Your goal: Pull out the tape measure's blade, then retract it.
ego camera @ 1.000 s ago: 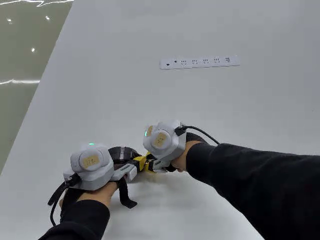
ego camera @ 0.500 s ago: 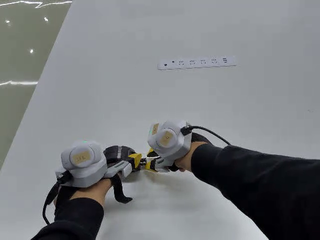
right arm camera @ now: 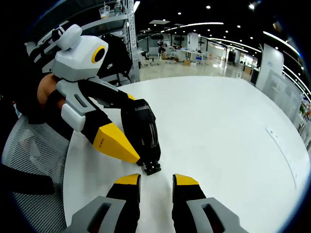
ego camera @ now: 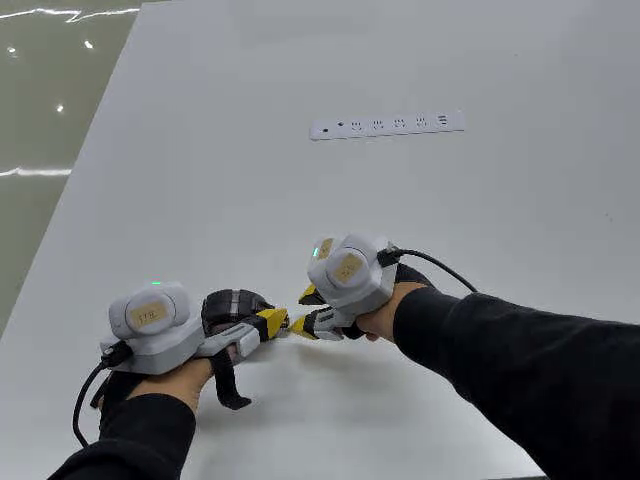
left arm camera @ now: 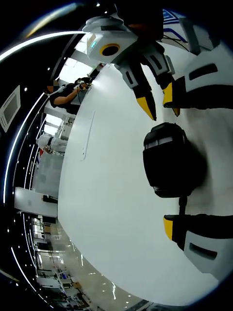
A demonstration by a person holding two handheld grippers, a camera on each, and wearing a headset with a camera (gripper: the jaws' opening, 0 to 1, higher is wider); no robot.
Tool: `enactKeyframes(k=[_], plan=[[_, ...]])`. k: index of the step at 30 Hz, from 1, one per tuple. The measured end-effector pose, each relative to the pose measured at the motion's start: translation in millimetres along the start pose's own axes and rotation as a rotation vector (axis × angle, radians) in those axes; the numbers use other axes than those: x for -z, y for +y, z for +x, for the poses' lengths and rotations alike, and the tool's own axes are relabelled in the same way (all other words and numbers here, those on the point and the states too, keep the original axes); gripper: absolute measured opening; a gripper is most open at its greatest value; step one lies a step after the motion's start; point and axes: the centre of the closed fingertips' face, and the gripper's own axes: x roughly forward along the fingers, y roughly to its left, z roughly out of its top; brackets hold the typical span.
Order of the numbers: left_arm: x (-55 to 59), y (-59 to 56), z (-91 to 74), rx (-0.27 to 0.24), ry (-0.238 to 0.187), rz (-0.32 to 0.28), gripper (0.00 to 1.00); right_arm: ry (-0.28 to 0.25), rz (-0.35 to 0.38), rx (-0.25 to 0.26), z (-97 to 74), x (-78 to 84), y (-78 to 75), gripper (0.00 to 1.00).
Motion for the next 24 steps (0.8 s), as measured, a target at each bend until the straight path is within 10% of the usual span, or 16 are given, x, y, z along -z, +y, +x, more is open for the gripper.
enactKeyframes(k=[9, 13, 24], plan=[[3.5, -5.1, -3.2, 0.048, 0.007, 0.094, 0.99, -0.042, 0.033, 0.038, -20.8, 3.9, -1.9, 0.30], [-7.4, -15.5, -6.3, 0.121, -0.058, 0.195, 0.99, -0.054, 0.051, 0.062, -32.5, 10.7, -4.8, 0.31], [-3.7, -11.3, -15.6, 0.198, -0.044, 0.228, 0.99, -0.082, 0.100, 0.130, -69.7, 28.7, -11.1, 0.37]])
